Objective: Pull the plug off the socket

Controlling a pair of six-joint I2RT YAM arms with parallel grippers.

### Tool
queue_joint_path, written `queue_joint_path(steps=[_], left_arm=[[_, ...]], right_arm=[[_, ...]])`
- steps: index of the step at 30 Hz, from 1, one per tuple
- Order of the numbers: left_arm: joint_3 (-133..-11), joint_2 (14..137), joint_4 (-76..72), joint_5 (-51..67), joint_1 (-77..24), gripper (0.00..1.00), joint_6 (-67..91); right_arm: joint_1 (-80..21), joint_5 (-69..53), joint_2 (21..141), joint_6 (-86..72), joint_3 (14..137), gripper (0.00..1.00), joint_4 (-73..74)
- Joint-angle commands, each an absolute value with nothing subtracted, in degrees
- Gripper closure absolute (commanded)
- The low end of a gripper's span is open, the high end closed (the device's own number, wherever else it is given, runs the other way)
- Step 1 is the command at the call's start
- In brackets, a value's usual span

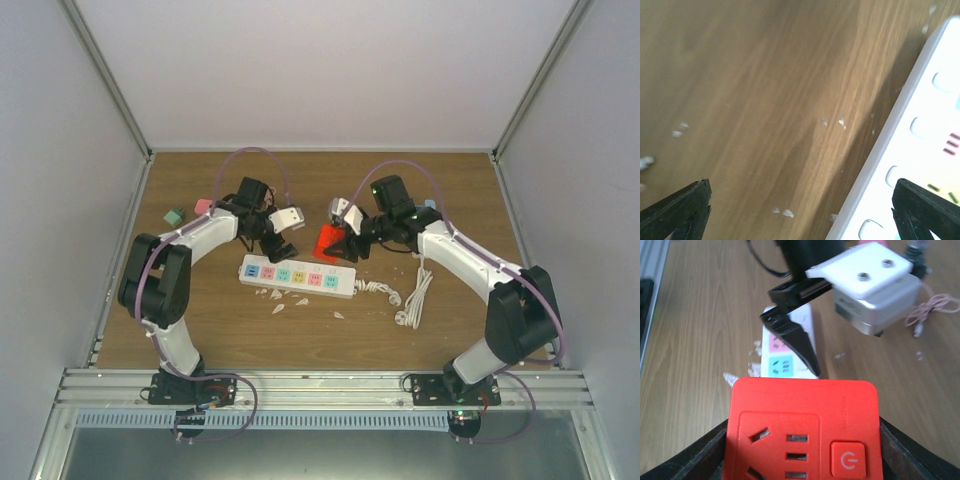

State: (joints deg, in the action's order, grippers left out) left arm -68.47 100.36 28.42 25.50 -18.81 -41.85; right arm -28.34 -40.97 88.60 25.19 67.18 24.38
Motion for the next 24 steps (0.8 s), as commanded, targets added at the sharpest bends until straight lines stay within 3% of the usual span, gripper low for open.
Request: queue_joint_path(steps=[1,11,24], left_arm=[[-69.5,91.8,25.5,27.2,-18.5,0.01,-38.8],[-63.0,78.1,17.8,30.6,-22.3,0.01,-34.5],[-62.2,72.7,6.1,15.0,-33.6,0.01,-30.0]], right_arm=[[-26.3,-44.6,86.4,13.2,70.3,0.69,17.9],[-24.9,-46.1,88.0,-3.6,74.3,0.68,10.4],[-24.9,-50.3,92.2,-17.7,74.5,0.68,2.3]])
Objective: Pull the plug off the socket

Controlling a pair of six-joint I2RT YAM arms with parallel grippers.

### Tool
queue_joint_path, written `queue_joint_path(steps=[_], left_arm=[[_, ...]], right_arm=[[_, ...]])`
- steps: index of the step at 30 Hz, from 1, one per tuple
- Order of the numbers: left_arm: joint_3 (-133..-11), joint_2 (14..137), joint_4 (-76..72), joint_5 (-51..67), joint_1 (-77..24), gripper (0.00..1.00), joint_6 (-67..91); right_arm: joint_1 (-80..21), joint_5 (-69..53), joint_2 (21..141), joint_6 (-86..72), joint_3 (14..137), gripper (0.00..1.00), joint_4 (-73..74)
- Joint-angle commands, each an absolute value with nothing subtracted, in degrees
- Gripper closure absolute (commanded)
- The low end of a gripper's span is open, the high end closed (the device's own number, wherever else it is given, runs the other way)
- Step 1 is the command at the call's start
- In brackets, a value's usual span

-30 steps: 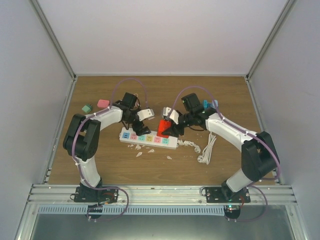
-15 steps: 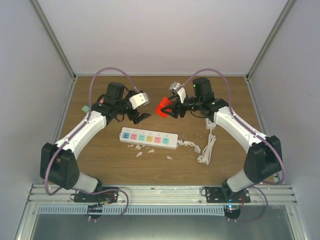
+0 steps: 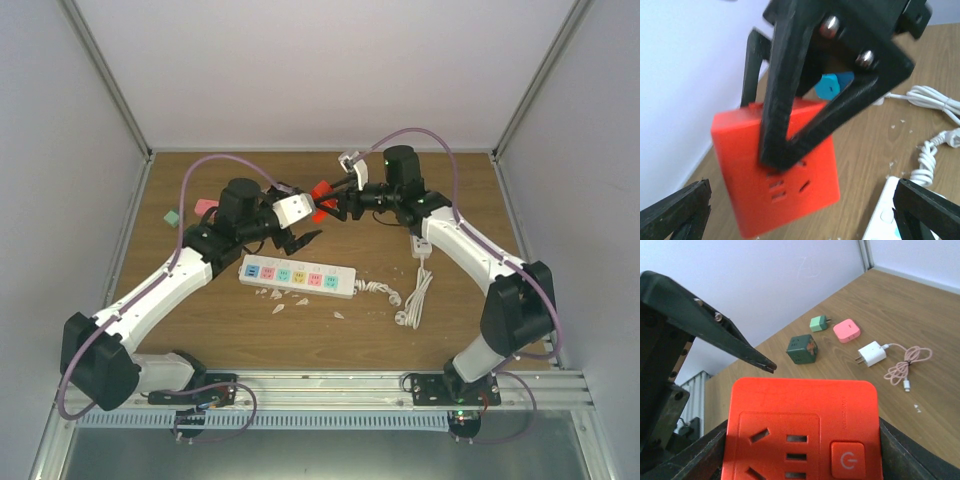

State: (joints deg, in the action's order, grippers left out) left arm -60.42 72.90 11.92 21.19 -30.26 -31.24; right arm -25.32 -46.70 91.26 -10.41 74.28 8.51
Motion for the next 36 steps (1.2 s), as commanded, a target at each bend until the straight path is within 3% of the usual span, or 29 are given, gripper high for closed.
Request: queue_joint_path(steps=[1,5,11,14,17,21,26,36], left_arm=[[-62.6,73.1,6.0,13.7,-34.4,0.01,-30.5],[-63.5,74.8,5.7,8.5,-36.7,0.02,-31.5],[-64.9,77.1,5.9,3.4,-37.1,0.12,-31.4],[-65.8,77.8,7.1,3.9,-37.1,0.22,-31.7],[-66.3,78.2,7.9,3.3,-37.0,0.39,-31.5],[-66.8,78.2,9.8,5.0,-35.8,0.55,-31.0],[-67.0,77.8,13.8,10.6,-32.7,0.64,-31.3],[-70.7,81.8,24.4,21.5,-17.0,0.66,-32.0]], right_arm=[[-24.9,-50.9,92.1,-19.0,73.9,0.68,1.1],[-24.9,-51.3,91.1,-23.7,72.0,0.67,-2.3],[-25.0,-52.6,89.2,-27.4,69.2,0.67,-6.0],[-24.9,-53.2,88.4,-28.4,67.8,0.65,-7.5],[-24.9,-53.7,88.2,-29.1,66.7,0.61,-8.3],[-24.8,-53.7,87.8,-27.8,66.3,0.44,-7.6],[-24.0,-53.7,88.2,-21.8,67.6,0.02,-3.1],[-22.4,-53.8,88.5,8.4,71.1,0.00,20.6]])
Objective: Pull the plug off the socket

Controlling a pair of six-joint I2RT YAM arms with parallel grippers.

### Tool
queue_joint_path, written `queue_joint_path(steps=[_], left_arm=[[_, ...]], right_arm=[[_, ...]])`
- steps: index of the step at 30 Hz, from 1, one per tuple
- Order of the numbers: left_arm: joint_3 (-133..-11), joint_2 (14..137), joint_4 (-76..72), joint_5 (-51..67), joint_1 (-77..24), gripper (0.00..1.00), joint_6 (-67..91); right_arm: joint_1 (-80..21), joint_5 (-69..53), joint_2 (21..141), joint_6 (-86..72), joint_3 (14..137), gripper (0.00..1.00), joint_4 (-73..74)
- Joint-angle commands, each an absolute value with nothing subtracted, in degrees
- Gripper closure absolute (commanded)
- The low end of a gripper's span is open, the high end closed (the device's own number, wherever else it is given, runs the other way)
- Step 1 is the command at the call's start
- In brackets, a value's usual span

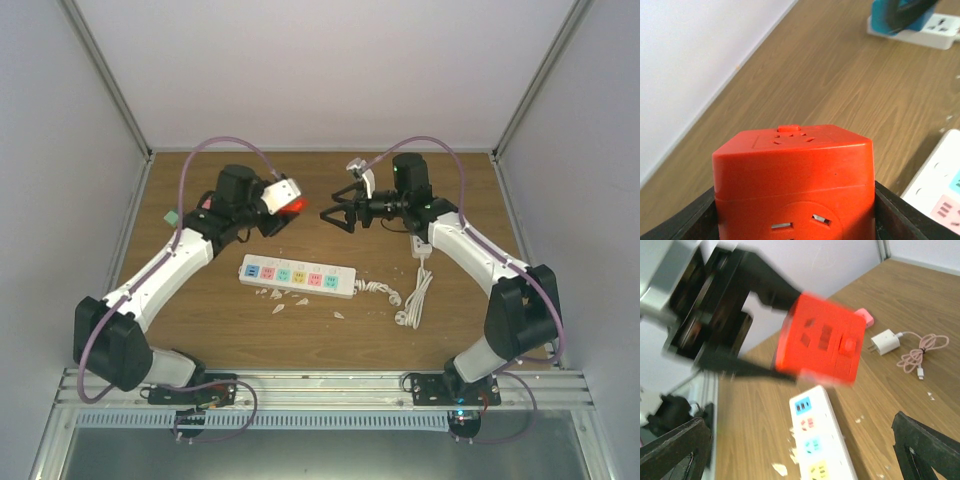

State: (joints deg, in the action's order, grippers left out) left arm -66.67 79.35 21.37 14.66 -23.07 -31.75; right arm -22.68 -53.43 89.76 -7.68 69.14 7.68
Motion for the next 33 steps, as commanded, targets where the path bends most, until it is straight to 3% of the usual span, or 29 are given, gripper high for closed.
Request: queue_joint_path(steps=[1,7,14,22,33], left_arm=[[-71.2,82.4,25.3,22.4,-15.4,0.66,-32.1],[-72.6,83.9,26.3,23.7,-10.4,0.66,-32.8],[-75.8,86.7,28.5,23.4,-6.0,0.65,-34.5],[-82.5,96.1,32.3,19.4,2.2,0.65,-38.8],[-98.3,113.8,37.4,21.2,13.6,0.65,-38.1]], right_arm=[[-22.4,-52.6,88.6,11.5,71.3,0.01,23.6],[-22.4,-40.5,89.8,25.6,68.6,0.10,39.1],[-22.5,-28.5,86.0,30.0,57.0,0.14,42.1],[-22.4,-23.7,86.9,31.0,54.4,0.23,43.1],[-22.6,-19.0,91.9,37.1,52.7,0.26,50.0]])
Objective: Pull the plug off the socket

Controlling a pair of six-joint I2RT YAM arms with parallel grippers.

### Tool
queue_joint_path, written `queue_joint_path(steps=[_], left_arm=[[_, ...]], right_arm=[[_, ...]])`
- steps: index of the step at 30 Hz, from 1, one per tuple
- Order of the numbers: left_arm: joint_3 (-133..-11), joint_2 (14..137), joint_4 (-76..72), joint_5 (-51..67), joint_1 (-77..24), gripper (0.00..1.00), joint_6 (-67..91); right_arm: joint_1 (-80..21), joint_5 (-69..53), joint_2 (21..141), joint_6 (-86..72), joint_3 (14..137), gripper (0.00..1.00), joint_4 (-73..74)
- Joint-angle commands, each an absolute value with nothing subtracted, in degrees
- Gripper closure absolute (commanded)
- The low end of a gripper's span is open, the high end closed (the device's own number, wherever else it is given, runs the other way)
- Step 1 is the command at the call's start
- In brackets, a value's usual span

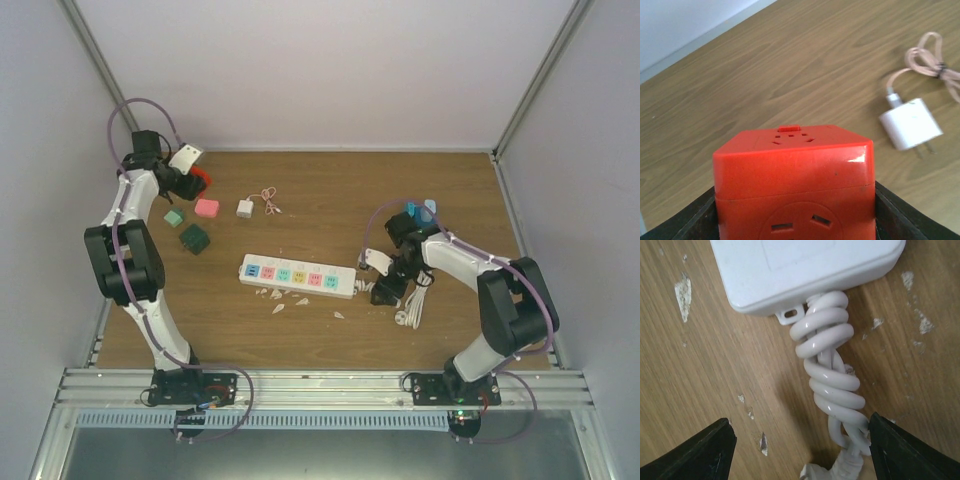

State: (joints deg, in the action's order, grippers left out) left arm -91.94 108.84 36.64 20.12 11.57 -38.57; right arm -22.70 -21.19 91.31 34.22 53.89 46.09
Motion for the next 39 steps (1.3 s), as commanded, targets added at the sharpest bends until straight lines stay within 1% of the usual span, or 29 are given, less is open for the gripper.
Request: queue_joint_path(steps=[1,4,6,8,14,19,23,28,31,34,36,37,39], left_arm=[[-99.9,115.6,37.9,21.2,14.2,0.65,-37.9],[-103.8,120.2,38.8,21.3,15.6,0.65,-37.4],[-105.8,122.5,39.0,21.3,16.2,0.64,-37.0],[-107.4,124.5,39.2,21.3,16.7,0.64,-36.9],[-108.9,127.9,39.4,20.3,17.1,0.63,-37.4],[-108.9,129.1,39.0,18.7,17.2,0.63,-38.3],[-109.4,129.9,39.3,17.3,17.3,0.63,-38.7],[-111.0,131.4,40.8,17.2,17.2,0.58,-39.7],[-111.9,132.4,41.7,17.0,17.2,0.52,-40.2],[-112.8,132.7,42.6,17.1,17.3,0.44,-40.5],[-113.3,132.2,44.0,18.0,17.2,0.32,-41.5],[-113.3,131.6,44.4,18.5,17.2,0.24,-41.8],[-112.9,130.0,44.7,20.1,17.2,0.14,-42.3]], right_arm=[[-22.6,-18.7,91.9,37.4,52.4,0.26,50.3],[-22.6,-16.8,91.7,38.4,50.4,0.29,50.9],[-22.6,-14.8,91.6,38.9,48.8,0.32,50.6],[-22.6,-13.1,91.3,39.2,47.1,0.38,50.4],[-22.1,-9.3,88.6,40.3,42.4,0.49,50.2],[-20.5,-5.9,85.4,42.5,39.2,0.63,50.6],[-17.6,-5.2,84.2,45.0,38.1,0.66,52.4],[-12.0,-1.8,83.4,49.6,36.3,0.66,52.3],[-8.4,-0.5,83.2,53.0,35.6,0.66,51.9],[-3.8,-0.1,83.2,56.9,35.5,0.66,51.2],[-1.1,2.2,83.2,59.8,35.6,0.65,50.5],[1.9,3.0,83.2,61.4,35.5,0.65,49.9],[5.7,4.3,83.2,65.2,35.3,0.65,49.1]])
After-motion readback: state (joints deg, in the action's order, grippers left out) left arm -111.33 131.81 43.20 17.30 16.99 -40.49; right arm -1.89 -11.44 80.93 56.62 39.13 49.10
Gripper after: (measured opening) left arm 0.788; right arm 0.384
